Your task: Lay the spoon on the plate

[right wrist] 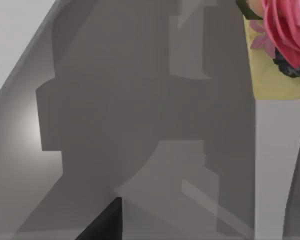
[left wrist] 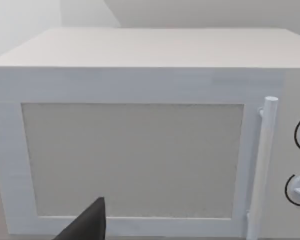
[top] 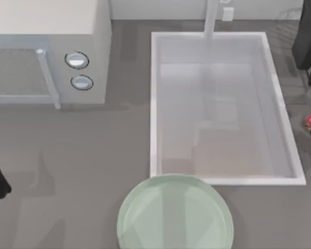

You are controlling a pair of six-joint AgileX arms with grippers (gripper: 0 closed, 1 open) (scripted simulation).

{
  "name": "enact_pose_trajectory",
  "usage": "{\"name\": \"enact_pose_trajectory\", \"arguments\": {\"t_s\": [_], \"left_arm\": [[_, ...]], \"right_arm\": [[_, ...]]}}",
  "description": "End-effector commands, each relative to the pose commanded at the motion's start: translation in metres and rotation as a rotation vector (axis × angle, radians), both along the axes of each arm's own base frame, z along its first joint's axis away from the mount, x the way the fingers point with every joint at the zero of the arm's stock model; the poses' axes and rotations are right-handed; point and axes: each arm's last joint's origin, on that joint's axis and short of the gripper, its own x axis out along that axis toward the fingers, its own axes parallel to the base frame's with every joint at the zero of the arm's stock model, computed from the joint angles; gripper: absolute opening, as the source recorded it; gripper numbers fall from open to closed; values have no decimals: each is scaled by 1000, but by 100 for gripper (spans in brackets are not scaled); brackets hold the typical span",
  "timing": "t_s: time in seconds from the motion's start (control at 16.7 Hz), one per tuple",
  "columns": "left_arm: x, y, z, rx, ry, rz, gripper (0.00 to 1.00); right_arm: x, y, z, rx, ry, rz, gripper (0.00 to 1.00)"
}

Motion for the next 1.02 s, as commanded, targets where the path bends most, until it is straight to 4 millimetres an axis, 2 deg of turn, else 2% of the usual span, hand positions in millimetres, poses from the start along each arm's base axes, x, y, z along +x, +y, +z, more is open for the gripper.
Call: {"name": "enact_pose_trajectory", "arguments": {"t_s": [0.48, 0.54, 0.72, 1.02], "left_arm": [[0, 0, 0, 0, 0, 0, 100], [0, 0, 0, 0, 0, 0, 100], [0, 0, 0, 0, 0, 0, 100], [0, 0, 0, 0, 0, 0, 100]], "right_arm": [[0, 0, 0, 0, 0, 0, 0], [-2, 2, 22, 18, -24, -13, 0], [1, 0, 33, 17, -28, -17, 0], [3, 1, 86, 18, -22, -14, 0]]}}
